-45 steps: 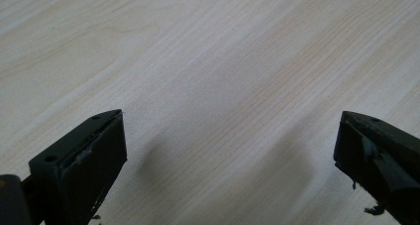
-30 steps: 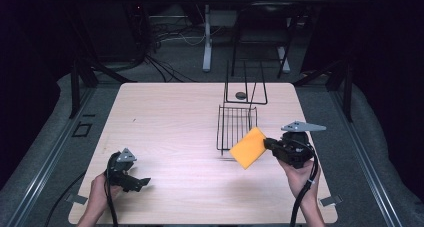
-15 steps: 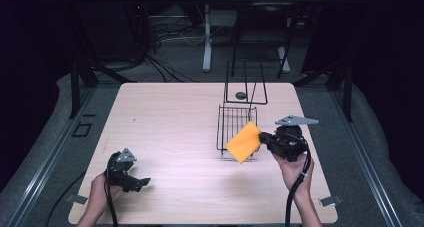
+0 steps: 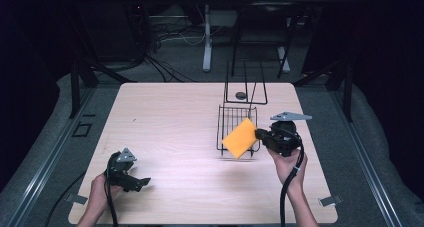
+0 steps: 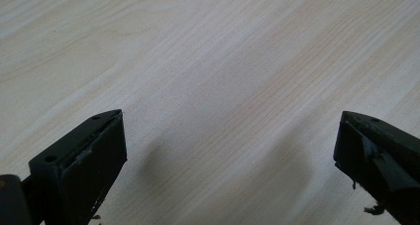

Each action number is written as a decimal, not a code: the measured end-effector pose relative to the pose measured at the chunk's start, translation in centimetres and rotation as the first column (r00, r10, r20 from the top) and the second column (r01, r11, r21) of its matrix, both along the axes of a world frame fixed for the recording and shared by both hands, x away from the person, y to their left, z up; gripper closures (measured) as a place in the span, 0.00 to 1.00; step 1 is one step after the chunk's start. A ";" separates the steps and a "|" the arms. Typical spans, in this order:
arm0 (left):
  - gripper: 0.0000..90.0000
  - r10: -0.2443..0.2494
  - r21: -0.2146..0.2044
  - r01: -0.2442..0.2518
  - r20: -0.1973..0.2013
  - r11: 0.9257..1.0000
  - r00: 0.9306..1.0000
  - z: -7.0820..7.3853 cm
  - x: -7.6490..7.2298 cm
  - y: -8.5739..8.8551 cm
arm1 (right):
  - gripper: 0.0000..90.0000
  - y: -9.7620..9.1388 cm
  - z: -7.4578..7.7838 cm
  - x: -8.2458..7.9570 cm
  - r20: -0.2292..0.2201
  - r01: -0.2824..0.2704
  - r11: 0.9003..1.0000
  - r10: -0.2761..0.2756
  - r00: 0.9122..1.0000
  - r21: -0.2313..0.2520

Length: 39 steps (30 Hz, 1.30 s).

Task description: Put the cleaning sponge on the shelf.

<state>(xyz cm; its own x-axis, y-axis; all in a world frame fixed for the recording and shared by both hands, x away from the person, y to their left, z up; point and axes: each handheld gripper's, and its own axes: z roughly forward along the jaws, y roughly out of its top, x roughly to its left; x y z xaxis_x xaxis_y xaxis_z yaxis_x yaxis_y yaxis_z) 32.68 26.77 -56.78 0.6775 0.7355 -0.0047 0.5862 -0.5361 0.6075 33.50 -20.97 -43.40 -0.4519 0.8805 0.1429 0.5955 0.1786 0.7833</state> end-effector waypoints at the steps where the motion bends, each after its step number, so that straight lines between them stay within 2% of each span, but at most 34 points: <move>1: 0.00 0.001 -0.001 -0.001 0.001 1.000 1.000 0.0 0.0 0.0 | 0.95 0.1 -0.2 0.2 0.000 0.011 1.000 -0.011 1.000 0.010; 4: 0.00 0.001 0.000 -0.001 0.001 1.000 1.000 0.0 0.0 0.0 | 0.95 0.2 -0.4 0.4 0.002 0.020 1.000 -0.020 1.000 0.015; 9: 0.00 0.002 -0.001 -0.002 0.002 1.000 1.000 0.0 0.0 0.0 | 0.95 0.5 -1.0 0.9 0.002 0.063 0.997 -0.063 0.998 0.045; 10: 0.00 0.001 0.001 -0.001 0.002 1.000 1.000 0.0 0.0 0.0 | 0.95 0.4 -1.3 1.3 -0.001 0.087 0.993 -0.087 0.996 0.086; 13: 0.00 0.001 0.000 -0.001 0.001 1.000 1.000 0.0 0.0 0.0 | 0.95 0.3 -2.0 1.8 -0.009 0.112 0.987 -0.111 0.994 0.114; 23: 0.00 -0.006 -0.002 0.006 -0.008 1.000 1.000 0.0 0.0 0.0 | 0.95 0.6 -3.6 3.3 -0.029 0.175 0.976 -0.172 0.985 0.127; 31: 0.00 -0.005 -0.004 0.005 -0.006 1.000 1.000 0.0 0.0 0.1 | 0.95 1.0 -4.5 3.9 -0.040 0.184 0.975 -0.181 0.983 0.122; 37: 0.00 -0.004 -0.002 0.004 -0.005 1.000 1.000 0.0 0.0 0.0 | 0.95 0.8 -5.5 4.5 -0.051 0.217 0.965 -0.212 0.976 0.144; 39: 0.00 -0.005 -0.002 0.005 -0.006 1.000 1.000 0.0 0.0 0.0 | 0.95 0.7 -6.0 4.9 -0.074 0.230 0.962 -0.222 0.972 0.148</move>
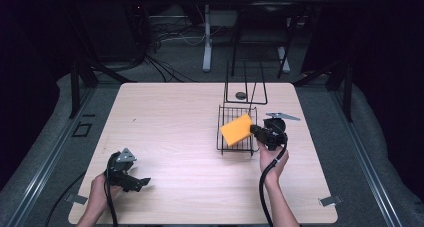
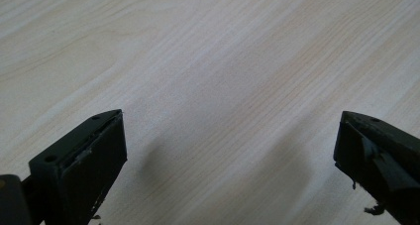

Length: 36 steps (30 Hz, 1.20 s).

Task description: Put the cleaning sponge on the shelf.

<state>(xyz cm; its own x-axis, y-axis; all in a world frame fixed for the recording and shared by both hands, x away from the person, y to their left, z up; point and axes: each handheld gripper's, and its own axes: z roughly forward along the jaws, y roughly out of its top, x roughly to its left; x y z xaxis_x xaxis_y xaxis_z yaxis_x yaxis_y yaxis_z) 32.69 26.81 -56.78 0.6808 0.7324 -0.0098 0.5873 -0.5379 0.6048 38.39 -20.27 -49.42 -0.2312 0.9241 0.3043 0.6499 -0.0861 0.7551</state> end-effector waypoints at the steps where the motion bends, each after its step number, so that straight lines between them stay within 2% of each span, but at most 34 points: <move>1: 0.00 0.000 -0.001 0.000 0.000 1.000 1.000 0.0 0.0 0.0 | 0.95 0.0 -0.1 0.1 -0.003 0.007 1.000 -0.007 1.000 -0.001; 5: 0.00 0.000 0.000 0.000 0.000 1.000 1.000 0.0 0.0 0.0 | 0.94 0.1 -0.5 0.4 -0.008 0.018 1.000 -0.017 1.000 0.003; 12: 0.00 0.000 0.001 0.000 0.004 1.000 1.000 0.0 0.0 0.0 | 0.92 0.5 -1.6 1.0 -0.048 0.046 0.999 -0.046 0.998 0.013; 16: 0.00 0.002 0.000 -0.002 0.005 1.000 1.000 0.0 0.0 0.0 | 0.90 0.6 -2.0 0.9 -0.072 0.050 0.999 -0.051 0.996 -0.011; 18: 0.00 0.001 0.002 -0.001 0.007 1.000 1.000 0.0 0.0 0.0 | 0.89 0.5 -2.2 0.8 -0.080 0.053 0.999 -0.053 0.995 -0.007; 25: 0.00 0.001 0.004 -0.001 0.008 1.000 1.000 0.0 -0.1 0.0 | 0.85 0.4 -2.6 0.6 -0.122 0.053 0.998 -0.058 0.991 -0.046; 26: 0.00 -0.001 0.006 0.001 0.009 1.000 1.000 0.0 0.0 0.0 | 0.84 0.5 -2.5 0.4 -0.133 0.044 0.997 -0.052 0.990 -0.064; 31: 0.00 -0.001 0.007 0.000 0.014 1.000 1.000 0.1 -0.1 -0.1 | 0.81 0.8 -2.4 -0.1 -0.138 0.022 0.995 -0.034 0.990 -0.093; 36: 0.00 -0.002 0.008 0.002 0.014 1.000 1.000 0.1 -0.1 -0.1 | 0.79 0.8 -2.5 -0.5 -0.148 0.012 0.996 -0.025 0.989 -0.090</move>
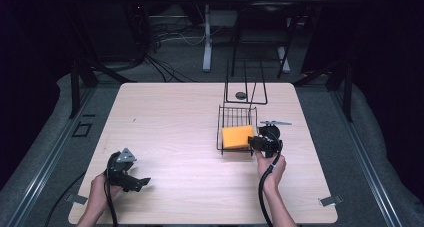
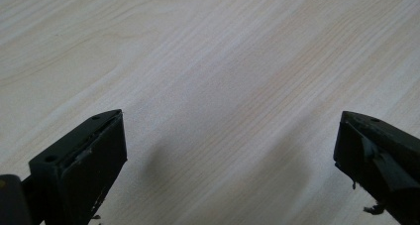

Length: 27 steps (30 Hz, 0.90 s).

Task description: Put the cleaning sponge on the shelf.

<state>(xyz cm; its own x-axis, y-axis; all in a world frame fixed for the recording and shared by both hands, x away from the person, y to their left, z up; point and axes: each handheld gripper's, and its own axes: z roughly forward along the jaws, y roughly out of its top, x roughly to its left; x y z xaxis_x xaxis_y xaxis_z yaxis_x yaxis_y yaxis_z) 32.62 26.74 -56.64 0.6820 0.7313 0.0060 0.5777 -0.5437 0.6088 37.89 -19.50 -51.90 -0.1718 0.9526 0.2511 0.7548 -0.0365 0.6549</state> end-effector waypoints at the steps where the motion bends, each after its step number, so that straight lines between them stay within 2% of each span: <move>1: 0.00 0.001 0.000 -0.001 0.000 1.000 1.000 0.0 0.0 0.0 | 0.78 0.0 0.0 -0.1 -0.006 0.005 1.000 -0.005 1.000 -0.003; 4: 0.00 0.001 0.001 -0.001 -0.001 1.000 1.000 0.0 0.0 0.0 | 0.76 -0.1 0.2 -0.2 -0.019 0.000 1.000 0.000 1.000 -0.009; 7: 0.00 0.002 0.000 -0.002 0.000 1.000 1.000 0.0 0.0 -0.1 | 0.73 -0.1 0.3 -0.4 -0.004 0.001 1.000 -0.001 1.000 -0.010; 11: 0.00 0.002 0.002 -0.002 0.000 1.000 1.000 0.0 0.0 0.0 | 0.61 -0.2 0.5 -0.6 -0.001 0.002 1.000 -0.002 1.000 -0.020; 16: 0.00 0.001 0.000 -0.001 0.001 1.000 1.000 0.0 0.0 0.0 | 0.51 -0.5 1.1 -1.1 0.054 -0.005 1.000 0.006 0.999 -0.020; 17: 0.00 0.002 0.000 -0.002 0.001 1.000 1.000 0.0 0.0 0.0 | 0.49 -0.7 1.5 -1.3 0.042 -0.015 0.999 0.017 0.999 -0.049; 18: 0.00 0.002 -0.001 -0.002 0.001 1.000 1.000 0.0 0.0 0.0 | 0.46 -0.7 1.6 -1.4 0.061 -0.012 0.999 0.014 0.998 -0.030; 19: 0.00 0.001 -0.001 -0.001 0.001 1.000 1.000 0.0 0.0 0.0 | 0.44 -0.7 1.8 -1.5 0.075 -0.010 0.999 0.013 0.997 -0.031; 24: 0.00 0.001 0.001 -0.001 0.002 1.000 1.000 0.0 0.0 0.0 | 0.32 -1.4 2.9 -2.6 0.100 -0.034 0.999 0.038 0.994 -0.037; 26: 0.00 0.000 0.002 0.000 0.003 1.000 1.000 0.0 0.0 0.0 | 0.30 -1.5 3.2 -2.9 0.095 -0.041 0.998 0.045 0.994 -0.043; 27: 0.00 0.000 0.001 0.000 0.003 1.000 1.000 0.0 0.0 0.0 | 0.29 -1.5 3.3 -3.1 0.112 -0.045 0.998 0.049 0.992 -0.036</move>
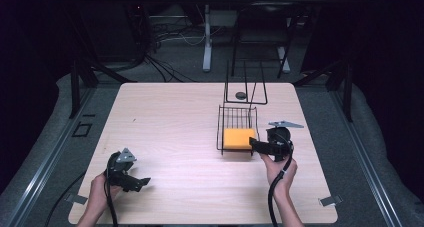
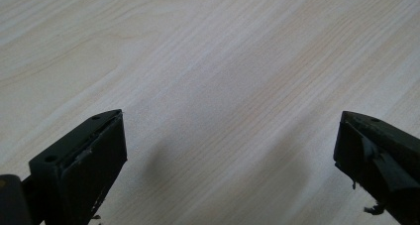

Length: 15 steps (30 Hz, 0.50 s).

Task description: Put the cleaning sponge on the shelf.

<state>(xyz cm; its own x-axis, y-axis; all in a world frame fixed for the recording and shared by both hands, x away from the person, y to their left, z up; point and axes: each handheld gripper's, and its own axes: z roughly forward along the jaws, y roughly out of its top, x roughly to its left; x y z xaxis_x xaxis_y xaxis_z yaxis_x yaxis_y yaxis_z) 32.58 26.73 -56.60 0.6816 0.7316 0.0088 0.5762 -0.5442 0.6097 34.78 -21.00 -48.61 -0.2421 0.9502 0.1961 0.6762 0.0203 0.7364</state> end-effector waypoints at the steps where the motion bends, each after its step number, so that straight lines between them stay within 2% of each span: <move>1: 0.00 0.000 0.000 0.000 -0.001 1.000 1.000 0.0 0.0 0.0 | 0.28 0.0 0.2 -0.3 0.003 -0.005 1.000 0.005 1.000 0.002; 9: 0.00 -0.004 0.003 0.004 -0.004 1.000 1.000 0.0 0.0 -0.1 | 0.22 -0.5 2.0 -2.7 0.020 -0.058 0.998 0.058 0.998 -0.028; 15: 0.00 -0.001 0.002 0.001 0.002 1.000 1.000 0.0 -0.1 -0.2 | 0.17 -0.7 2.8 -4.6 0.033 -0.092 0.994 0.094 0.995 -0.056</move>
